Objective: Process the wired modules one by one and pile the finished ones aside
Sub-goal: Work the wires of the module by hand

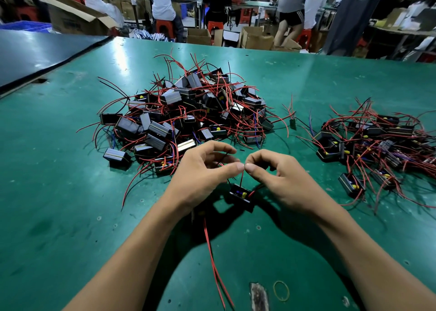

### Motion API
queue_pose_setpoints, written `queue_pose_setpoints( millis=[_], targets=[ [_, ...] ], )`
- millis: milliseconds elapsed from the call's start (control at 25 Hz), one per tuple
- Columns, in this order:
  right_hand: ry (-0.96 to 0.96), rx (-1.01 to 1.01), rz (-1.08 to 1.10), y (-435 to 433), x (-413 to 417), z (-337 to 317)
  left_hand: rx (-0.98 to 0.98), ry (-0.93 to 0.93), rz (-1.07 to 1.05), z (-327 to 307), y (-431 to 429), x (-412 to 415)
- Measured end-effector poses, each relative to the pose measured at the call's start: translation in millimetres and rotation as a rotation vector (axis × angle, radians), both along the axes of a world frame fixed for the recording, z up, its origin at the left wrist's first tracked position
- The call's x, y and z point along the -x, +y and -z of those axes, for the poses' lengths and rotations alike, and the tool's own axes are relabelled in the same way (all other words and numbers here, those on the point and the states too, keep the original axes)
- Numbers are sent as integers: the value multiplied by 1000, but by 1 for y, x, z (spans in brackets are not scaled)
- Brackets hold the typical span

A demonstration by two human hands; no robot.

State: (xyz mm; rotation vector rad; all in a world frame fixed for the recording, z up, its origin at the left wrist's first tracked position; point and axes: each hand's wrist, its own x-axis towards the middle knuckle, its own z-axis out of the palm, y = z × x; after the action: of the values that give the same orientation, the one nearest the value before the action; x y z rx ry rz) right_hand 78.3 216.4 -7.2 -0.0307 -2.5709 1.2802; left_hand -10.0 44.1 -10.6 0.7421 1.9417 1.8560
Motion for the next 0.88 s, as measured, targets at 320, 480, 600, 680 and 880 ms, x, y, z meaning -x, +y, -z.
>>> queue_pose_setpoints(
  millis=[320,480,600,680,880],
  targets=[
    [-74,238,9,18,-3,-6,-2,-124,-88,0,-8,16],
    [-72,304,7,16,-5,-8,61,-94,3,4,-7,14],
    [-4,263,76,9,-4,-8,43,-132,45,4,-5,9],
    [56,207,121,5,-4,-7,48,-134,57,4,-2,6],
    [61,195,132,0,-2,-5,70,-71,44,6,-1,5]
  ],
)
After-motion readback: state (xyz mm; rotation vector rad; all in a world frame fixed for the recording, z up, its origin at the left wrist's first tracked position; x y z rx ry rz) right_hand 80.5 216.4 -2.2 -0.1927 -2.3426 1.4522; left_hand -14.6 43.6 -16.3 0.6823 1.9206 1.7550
